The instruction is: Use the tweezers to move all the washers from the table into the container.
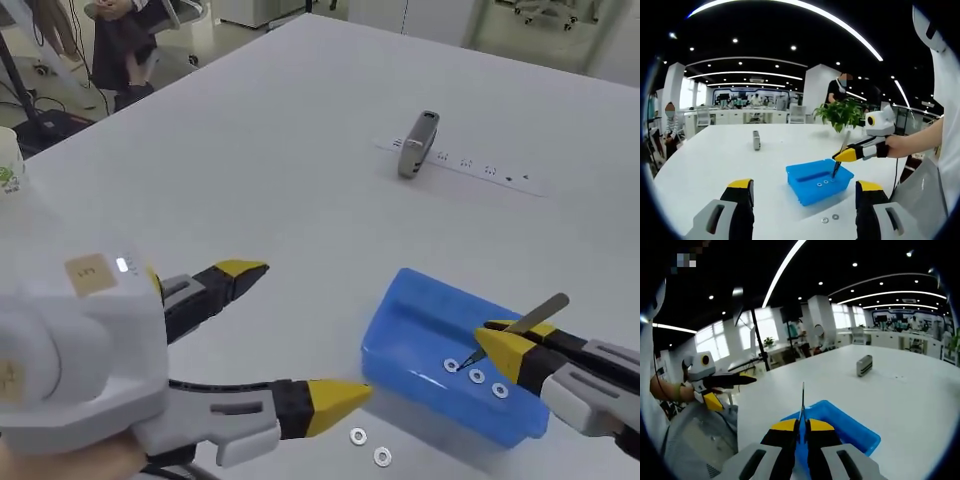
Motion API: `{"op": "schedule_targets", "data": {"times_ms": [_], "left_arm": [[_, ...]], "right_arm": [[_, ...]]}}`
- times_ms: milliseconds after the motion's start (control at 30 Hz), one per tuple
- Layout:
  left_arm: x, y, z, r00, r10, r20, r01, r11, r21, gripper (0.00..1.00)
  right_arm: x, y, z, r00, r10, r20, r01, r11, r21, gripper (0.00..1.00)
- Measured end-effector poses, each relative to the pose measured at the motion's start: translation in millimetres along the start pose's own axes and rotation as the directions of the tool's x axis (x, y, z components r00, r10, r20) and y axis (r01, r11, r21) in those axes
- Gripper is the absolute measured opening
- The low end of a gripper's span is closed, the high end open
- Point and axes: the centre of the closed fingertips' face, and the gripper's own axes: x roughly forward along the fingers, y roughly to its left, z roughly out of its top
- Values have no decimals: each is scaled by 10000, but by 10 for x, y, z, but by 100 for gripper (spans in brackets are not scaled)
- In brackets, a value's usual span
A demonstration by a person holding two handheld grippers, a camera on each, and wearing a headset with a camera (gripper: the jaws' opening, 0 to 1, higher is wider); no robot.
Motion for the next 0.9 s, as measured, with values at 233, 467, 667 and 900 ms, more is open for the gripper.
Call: {"op": "schedule_targets", "data": {"times_ms": [233, 467, 667, 900], "left_arm": [[0, -4, -6, 10000, 16, -55, -16, 10000, 88, 84], [-2, 10, -24, 9999, 52, -152, -50, 9999, 127, 83], [-2, 3, -26, 9999, 1, -162, 1, 9999, 136, 83], [-7, 13, -26, 9999, 43, -151, -41, 9999, 131, 83]], "right_arm": [[26, 149, -101, 9986, 441, -299, -441, 9990, 16, 4], [88, 282, -184, 9954, 828, -488, -823, 9965, 117, 4], [169, 407, -309, 9890, 1301, -702, -1270, 9908, 475, 4], [227, 515, -472, 9804, 1695, -1007, -1615, 9834, 830, 4]]}}
